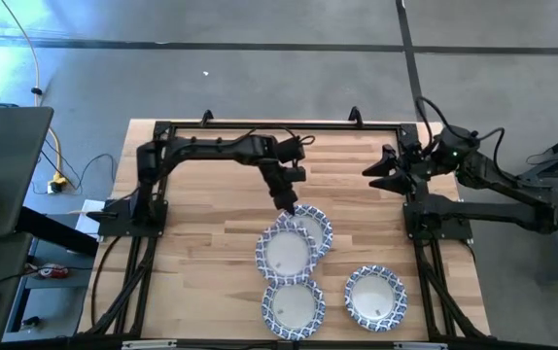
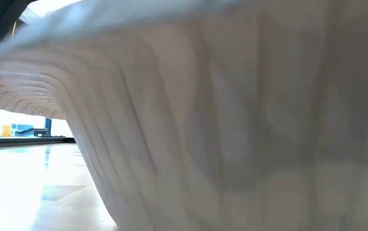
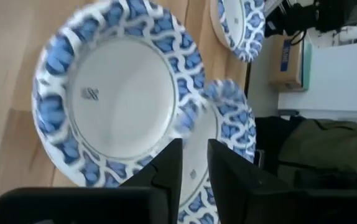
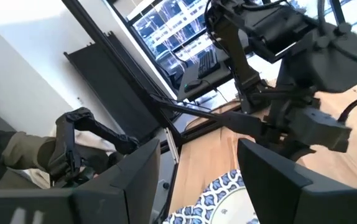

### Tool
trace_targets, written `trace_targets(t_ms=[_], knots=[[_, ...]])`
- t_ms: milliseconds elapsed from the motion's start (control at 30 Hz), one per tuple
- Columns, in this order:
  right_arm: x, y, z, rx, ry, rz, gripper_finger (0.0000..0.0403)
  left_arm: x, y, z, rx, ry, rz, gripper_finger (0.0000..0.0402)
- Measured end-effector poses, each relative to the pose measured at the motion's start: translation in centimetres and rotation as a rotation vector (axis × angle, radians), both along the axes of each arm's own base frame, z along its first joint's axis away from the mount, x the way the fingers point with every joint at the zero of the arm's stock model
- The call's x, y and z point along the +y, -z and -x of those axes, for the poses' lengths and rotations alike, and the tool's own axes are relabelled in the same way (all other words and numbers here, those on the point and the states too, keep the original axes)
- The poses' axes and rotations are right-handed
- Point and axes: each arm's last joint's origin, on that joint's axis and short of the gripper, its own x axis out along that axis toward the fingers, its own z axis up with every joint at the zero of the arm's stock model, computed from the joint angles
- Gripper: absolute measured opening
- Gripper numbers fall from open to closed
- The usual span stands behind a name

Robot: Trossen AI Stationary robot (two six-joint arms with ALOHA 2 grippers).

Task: Nest bowls inside each other
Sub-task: Stack the white patterned bowl on top of the other white patterned bowls

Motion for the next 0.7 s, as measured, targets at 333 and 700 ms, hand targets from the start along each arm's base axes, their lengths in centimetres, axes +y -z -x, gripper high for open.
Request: trace_targets(t_ms=[333,700], knots=[[0.1,0.2,0.1,0.009,-0.015,0.025,0.0206,-0.5,-0.4,0.6,0.001,0.134,-0.046,0.0084],[0.1,0.2,0.1,0.006,-0.018,0.037,0.0206,-0.8,0.0,1.1,0.069,0.175,-0.178,0.0171]])
